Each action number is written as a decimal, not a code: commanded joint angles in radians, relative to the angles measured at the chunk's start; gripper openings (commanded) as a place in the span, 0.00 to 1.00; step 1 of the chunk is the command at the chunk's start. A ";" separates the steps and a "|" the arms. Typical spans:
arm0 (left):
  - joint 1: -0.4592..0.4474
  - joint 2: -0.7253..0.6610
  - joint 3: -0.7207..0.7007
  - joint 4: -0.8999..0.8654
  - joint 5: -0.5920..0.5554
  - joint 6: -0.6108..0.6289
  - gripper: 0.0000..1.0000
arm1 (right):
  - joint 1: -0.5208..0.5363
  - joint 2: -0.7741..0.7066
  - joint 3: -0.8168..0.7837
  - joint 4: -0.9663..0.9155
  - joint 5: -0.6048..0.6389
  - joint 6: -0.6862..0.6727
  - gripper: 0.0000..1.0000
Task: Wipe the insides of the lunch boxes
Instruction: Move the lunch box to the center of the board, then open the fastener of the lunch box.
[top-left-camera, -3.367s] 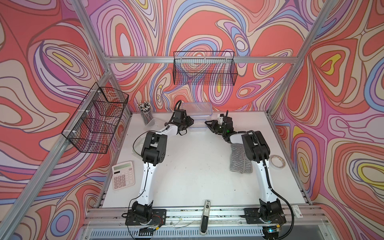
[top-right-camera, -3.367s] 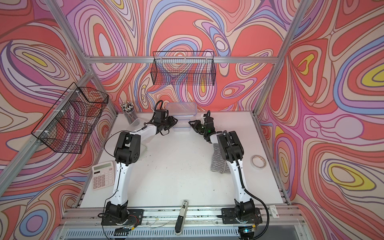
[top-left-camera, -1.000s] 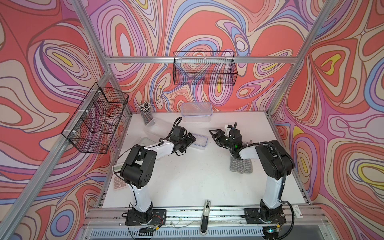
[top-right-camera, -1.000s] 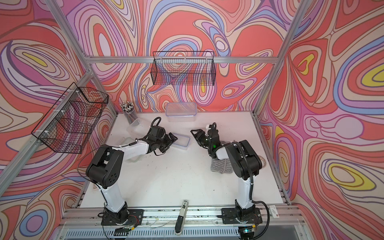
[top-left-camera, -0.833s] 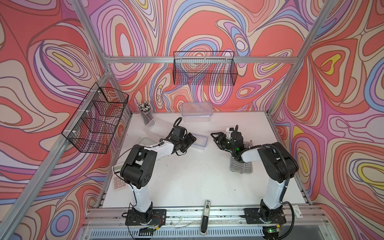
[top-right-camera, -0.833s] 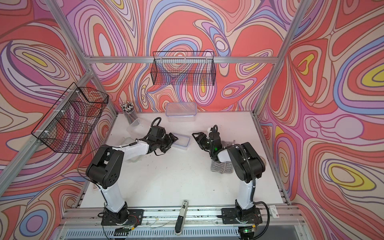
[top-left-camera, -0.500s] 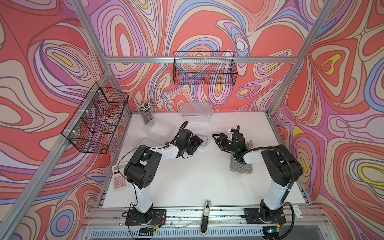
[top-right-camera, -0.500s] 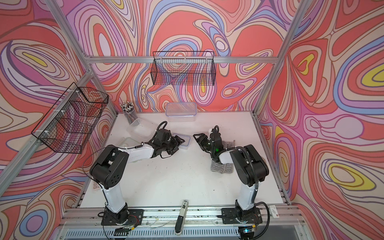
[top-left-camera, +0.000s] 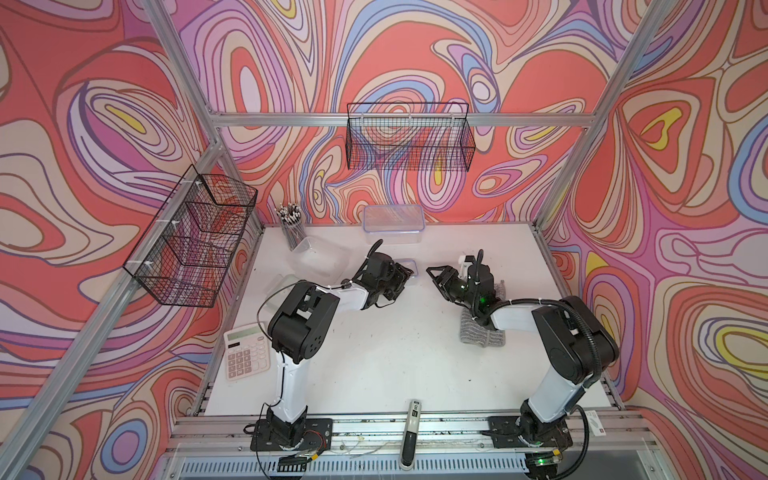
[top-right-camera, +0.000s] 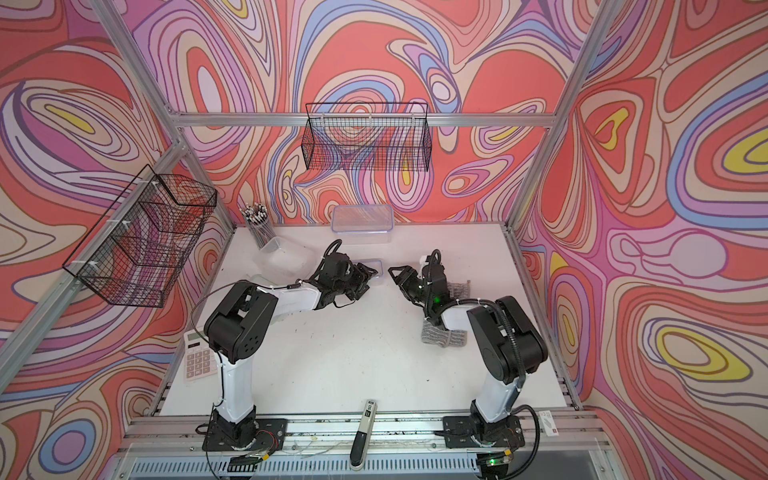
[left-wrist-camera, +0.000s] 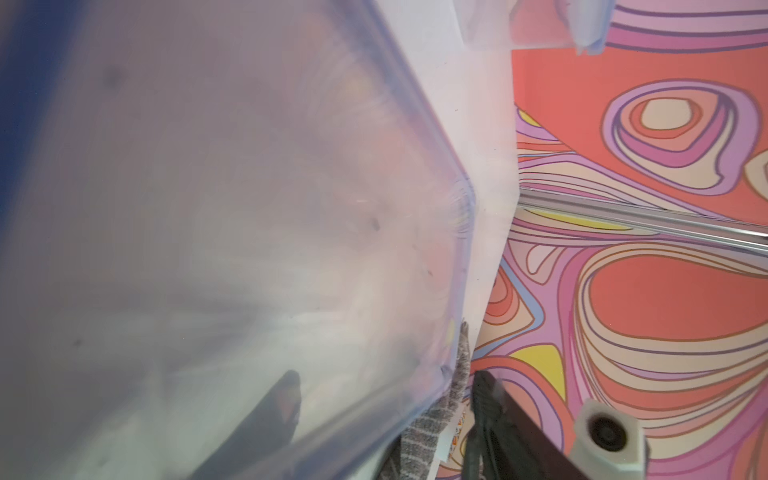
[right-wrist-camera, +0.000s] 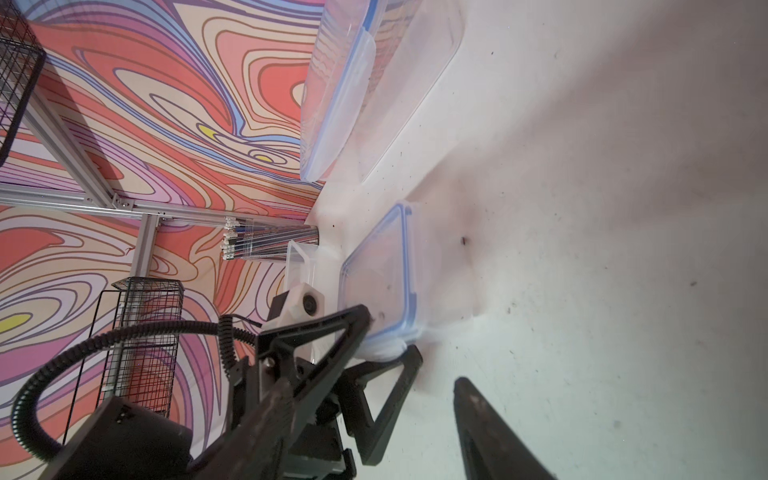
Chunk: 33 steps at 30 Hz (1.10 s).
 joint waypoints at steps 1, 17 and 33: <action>-0.004 0.012 0.032 0.051 0.001 -0.027 0.68 | 0.004 0.053 -0.014 0.081 -0.006 0.037 0.63; -0.004 -0.132 -0.062 -0.134 0.077 0.096 0.71 | 0.004 0.190 0.052 0.219 -0.027 0.106 0.64; 0.034 0.025 0.567 -0.950 -0.174 0.688 0.51 | -0.018 0.385 0.193 0.333 0.014 0.171 0.63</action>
